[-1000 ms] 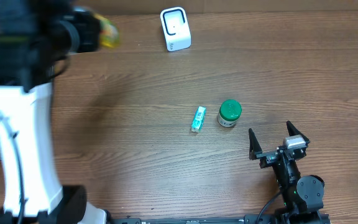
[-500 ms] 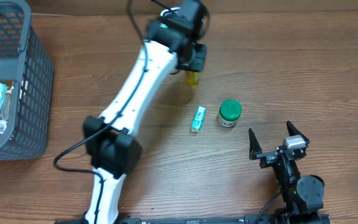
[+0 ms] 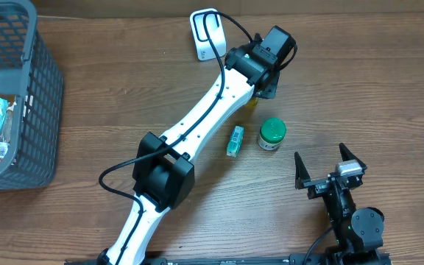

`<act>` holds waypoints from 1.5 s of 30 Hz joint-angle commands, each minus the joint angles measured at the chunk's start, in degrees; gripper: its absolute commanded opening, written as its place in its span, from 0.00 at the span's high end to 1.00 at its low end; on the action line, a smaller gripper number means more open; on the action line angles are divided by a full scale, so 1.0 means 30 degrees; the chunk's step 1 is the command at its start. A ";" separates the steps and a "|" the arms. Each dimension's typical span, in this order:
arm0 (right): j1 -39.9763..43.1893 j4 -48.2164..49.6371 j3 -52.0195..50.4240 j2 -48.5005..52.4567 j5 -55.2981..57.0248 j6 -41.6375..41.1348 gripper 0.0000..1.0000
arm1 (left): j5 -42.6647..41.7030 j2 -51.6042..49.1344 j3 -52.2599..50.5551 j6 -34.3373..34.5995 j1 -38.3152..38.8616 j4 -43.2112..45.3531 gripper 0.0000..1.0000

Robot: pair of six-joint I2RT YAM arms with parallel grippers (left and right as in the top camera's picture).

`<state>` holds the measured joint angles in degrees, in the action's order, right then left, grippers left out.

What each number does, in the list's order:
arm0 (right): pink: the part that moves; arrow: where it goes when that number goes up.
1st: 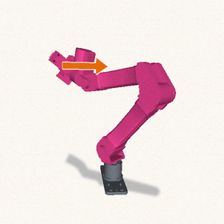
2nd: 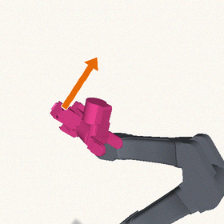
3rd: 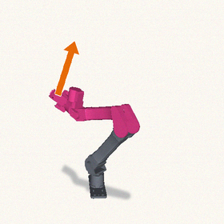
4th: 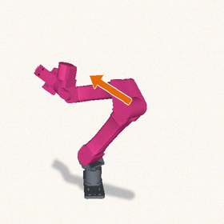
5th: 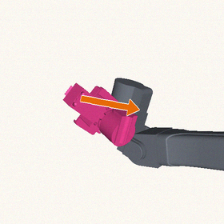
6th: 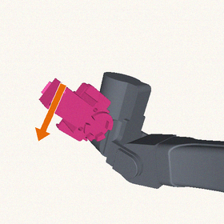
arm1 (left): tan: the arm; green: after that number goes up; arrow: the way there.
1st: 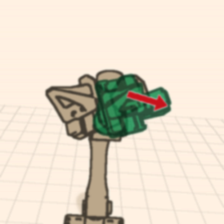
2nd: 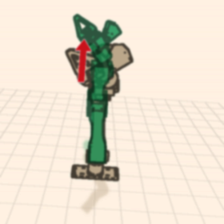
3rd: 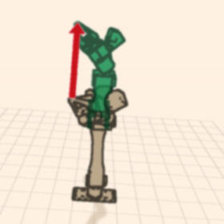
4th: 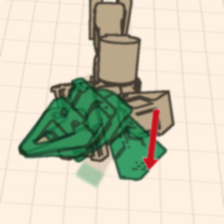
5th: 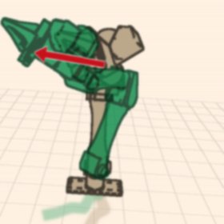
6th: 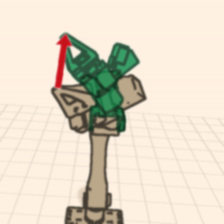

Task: Scan the item barcode
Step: 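Carry the oil bottle with the left gripper toward the scanner, then set the oil bottle upright behind the jar and release it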

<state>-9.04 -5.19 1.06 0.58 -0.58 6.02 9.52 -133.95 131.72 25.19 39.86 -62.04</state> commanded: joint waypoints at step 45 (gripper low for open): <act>0.0022 0.0117 -0.0197 -0.0138 0.0109 -0.0058 0.00 | 0.1778 1.1249 0.0583 -0.2703 -1.0389 -0.3563 0.00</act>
<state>-9.04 -5.17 1.06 0.58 -0.62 6.00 11.73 -101.89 132.92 18.90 14.35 -71.02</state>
